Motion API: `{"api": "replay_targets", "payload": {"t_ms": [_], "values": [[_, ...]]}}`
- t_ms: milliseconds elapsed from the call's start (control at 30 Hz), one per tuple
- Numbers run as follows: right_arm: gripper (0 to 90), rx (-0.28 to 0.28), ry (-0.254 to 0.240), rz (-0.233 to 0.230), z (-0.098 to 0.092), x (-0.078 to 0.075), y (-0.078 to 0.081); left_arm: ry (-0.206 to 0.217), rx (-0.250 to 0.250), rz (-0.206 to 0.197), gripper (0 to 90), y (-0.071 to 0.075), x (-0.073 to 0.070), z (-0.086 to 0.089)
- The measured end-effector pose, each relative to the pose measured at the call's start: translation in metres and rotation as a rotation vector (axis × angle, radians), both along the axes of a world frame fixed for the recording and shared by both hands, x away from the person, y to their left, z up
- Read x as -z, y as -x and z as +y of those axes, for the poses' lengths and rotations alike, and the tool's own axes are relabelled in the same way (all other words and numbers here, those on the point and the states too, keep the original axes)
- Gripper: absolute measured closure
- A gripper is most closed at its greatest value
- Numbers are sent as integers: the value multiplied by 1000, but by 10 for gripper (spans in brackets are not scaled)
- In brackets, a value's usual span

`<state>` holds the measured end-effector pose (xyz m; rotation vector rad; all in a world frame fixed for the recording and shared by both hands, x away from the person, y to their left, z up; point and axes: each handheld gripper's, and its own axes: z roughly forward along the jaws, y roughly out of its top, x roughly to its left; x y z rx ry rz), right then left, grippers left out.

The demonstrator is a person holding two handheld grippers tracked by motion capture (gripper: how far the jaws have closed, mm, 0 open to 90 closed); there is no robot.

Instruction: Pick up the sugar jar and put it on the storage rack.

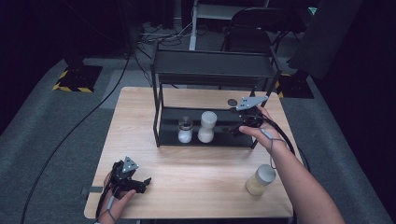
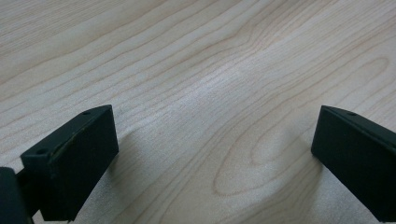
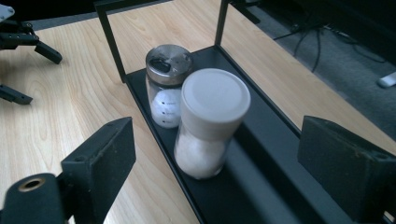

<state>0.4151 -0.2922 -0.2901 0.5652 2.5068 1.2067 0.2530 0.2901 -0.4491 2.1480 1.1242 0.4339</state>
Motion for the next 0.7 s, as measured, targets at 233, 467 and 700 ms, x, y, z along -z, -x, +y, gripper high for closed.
{"api": "replay_targets", "payload": {"t_ms": [233,467,700], "values": [[115,3,-11,-19,-23,-8,24,0,0,0,5,0,0,0],[117,-4,-10,-43,-41,-17,47,0,0,0,5,0,0,0],[117,-3,-11,-50,-59,-20,71,0,0,0,5,0,0,0]]}}
